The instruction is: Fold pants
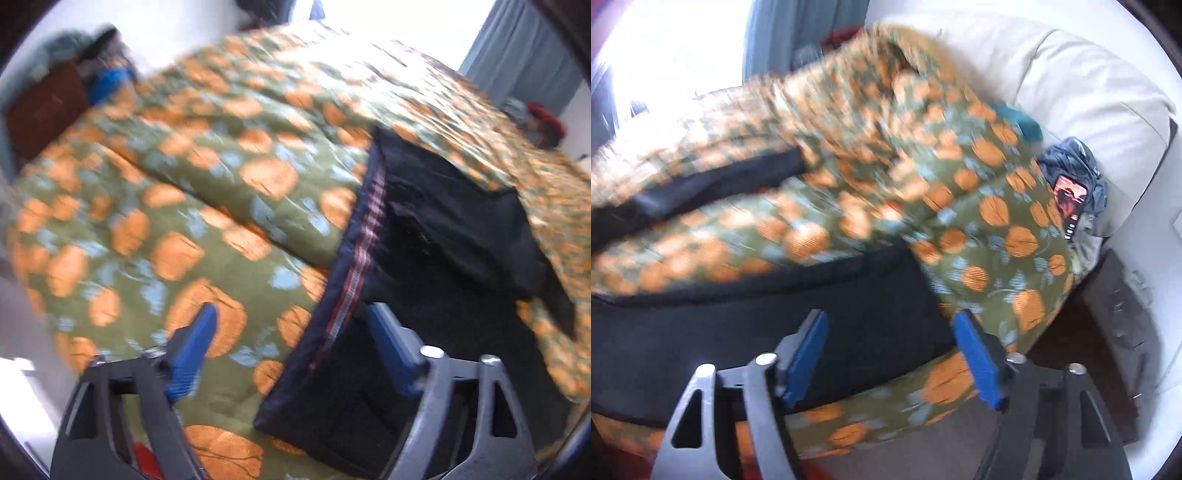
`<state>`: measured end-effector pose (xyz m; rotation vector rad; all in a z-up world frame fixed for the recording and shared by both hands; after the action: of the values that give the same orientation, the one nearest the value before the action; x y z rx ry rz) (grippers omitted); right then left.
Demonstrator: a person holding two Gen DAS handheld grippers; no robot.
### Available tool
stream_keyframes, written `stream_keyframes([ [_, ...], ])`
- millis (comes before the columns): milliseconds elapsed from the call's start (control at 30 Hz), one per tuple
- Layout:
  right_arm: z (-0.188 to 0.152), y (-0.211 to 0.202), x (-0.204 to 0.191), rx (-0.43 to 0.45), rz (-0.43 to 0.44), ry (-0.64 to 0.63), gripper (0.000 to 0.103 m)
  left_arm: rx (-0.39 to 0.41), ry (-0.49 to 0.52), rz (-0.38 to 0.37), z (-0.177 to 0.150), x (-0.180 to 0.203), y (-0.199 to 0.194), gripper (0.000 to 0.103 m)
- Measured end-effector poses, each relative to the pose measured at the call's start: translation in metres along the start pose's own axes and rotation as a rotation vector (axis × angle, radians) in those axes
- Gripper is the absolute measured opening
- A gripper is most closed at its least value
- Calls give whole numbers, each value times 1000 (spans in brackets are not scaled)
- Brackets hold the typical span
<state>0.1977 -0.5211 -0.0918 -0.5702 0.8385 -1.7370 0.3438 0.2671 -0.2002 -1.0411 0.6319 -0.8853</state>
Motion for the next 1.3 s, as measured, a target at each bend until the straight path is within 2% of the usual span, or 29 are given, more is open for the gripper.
stream_keyframes([
  [33,-3,-11,-11,28,43,14,80,-28,44,-23,-2,3,5,69],
  [67,-6,-18,-25,50,83,22,80,-38,89,-20,-6,7,8,66],
  [133,-15,-30,-54,64,155,18,80,-36,150,8,-15,14,11,65],
  [233,-28,-36,-91,58,229,6,80,-40,167,5,-25,14,10,65],
  [267,-33,-38,-103,52,253,1,80,-53,160,-2,-26,11,10,69],
  [300,-37,-38,-117,43,278,-8,80,-78,153,-15,-27,10,12,78],
  [367,-49,-38,-135,26,312,-25,80,-127,171,-32,-32,11,15,82],
  [433,-57,-36,-148,21,341,-33,80,-109,216,20,-36,14,14,83],
  [467,-63,-34,-157,12,358,-34,80,-99,223,25,-37,15,12,78],
  [500,-67,-31,-164,2,371,-35,80,-92,219,18,-39,16,9,58],
  [533,-70,-31,-166,-2,379,-34,80,-94,208,-23,-40,17,7,47],
  [567,-76,-29,-174,-10,393,-35,80,-76,199,-9,-42,18,3,41],
  [600,-79,-28,-177,-15,397,-38,80,-42,206,11,-45,22,-4,21],
  [633,-85,-26,-183,-21,401,-46,80,-22,214,32,-47,24,-9,14],
  [700,-92,-27,-190,-20,402,-64,80,-1,193,30,-50,22,-23,12],
  [833,-97,-36,-196,15,402,-94,80,7,140,11,-64,2,-45,12],
  [967,-103,-33,-201,-6,400,-120,80,-9,151,72,-81,-1,-38,13],
  [1033,-108,-25,-204,-49,414,-123,80,3,172,120,-83,4,-40,21],
  [1067,-109,-22,-204,-59,423,-121,80,7,183,152,-81,6,-42,31],
  [1100,-108,-22,-204,-62,434,-117,80,17,192,193,-80,8,-47,36],
  [1133,-106,-21,-200,-64,462,-100,80,38,192,232,-78,8,-53,39],
  [1167,-101,-20,-196,-63,494,-80,80,68,184,256,-75,7,-61,46],
  [1200,-91,-19,-187,-57,529,-52,80,109,169,263,-73,7,-73,54],
  [1267,-66,-14,-169,-37,549,-6,80,191,136,246,-63,10,-96,61],
  [1300,-45,-8,-154,-19,558,35,80,220,125,222,-58,15,-105,62],
])
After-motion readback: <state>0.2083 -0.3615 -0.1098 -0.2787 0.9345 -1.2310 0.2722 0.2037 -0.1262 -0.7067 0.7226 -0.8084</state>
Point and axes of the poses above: each gripper's, at about its wrist camera, not at the fingertips, and y roughly the way its jaws point, x to its right, z to its top, the point moved 1 cm from there along y, roughly the way its jaws point, and after that the axes turned 15 degrees about z, right-handed, at the moved point
